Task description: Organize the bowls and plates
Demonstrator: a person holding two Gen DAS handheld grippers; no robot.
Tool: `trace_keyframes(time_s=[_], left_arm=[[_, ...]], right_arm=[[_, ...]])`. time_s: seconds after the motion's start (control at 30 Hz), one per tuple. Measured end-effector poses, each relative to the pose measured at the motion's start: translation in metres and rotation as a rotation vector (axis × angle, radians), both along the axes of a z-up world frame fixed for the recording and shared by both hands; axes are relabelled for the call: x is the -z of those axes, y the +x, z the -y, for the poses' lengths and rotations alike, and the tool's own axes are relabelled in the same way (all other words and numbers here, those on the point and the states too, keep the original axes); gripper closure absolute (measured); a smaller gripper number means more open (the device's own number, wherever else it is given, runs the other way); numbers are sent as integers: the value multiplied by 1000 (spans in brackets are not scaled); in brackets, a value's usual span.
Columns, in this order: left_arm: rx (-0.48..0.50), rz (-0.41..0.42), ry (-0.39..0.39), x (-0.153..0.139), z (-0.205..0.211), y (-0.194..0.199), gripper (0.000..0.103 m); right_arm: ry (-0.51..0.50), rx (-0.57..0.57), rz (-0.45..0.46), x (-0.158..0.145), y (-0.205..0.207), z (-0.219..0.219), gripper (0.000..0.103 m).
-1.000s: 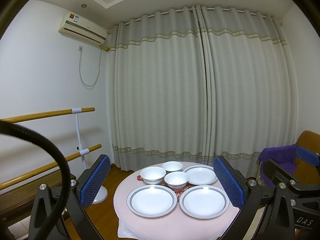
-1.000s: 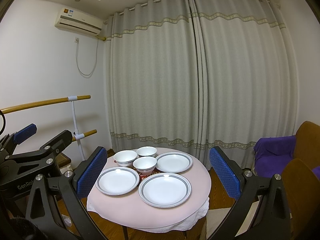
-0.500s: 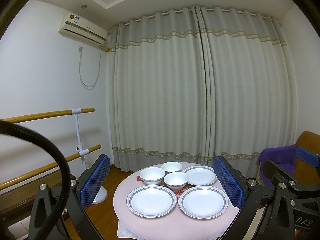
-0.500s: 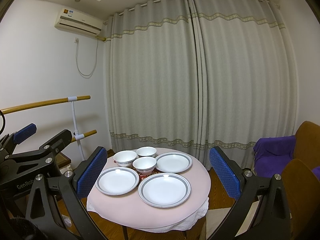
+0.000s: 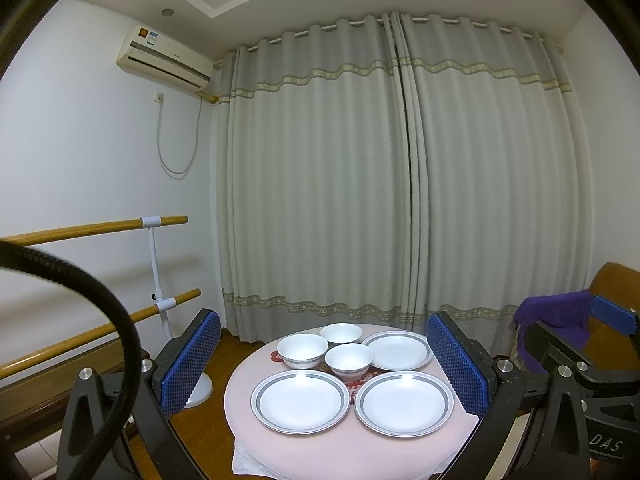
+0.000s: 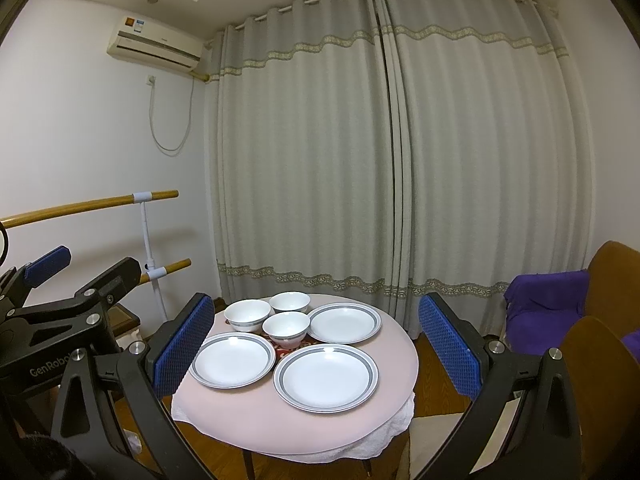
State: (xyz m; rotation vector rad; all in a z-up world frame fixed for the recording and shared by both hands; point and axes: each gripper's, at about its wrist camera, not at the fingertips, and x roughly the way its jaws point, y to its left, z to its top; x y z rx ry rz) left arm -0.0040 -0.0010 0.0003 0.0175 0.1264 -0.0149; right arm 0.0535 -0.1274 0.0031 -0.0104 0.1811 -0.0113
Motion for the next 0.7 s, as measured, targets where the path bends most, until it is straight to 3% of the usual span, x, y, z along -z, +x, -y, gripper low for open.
trace_keyframes(time_s=[0.7], left_arm=[[0,6,-2,-1,1,-4,0]], right_arm=[[-1,-3,3,0,-1,1,0]])
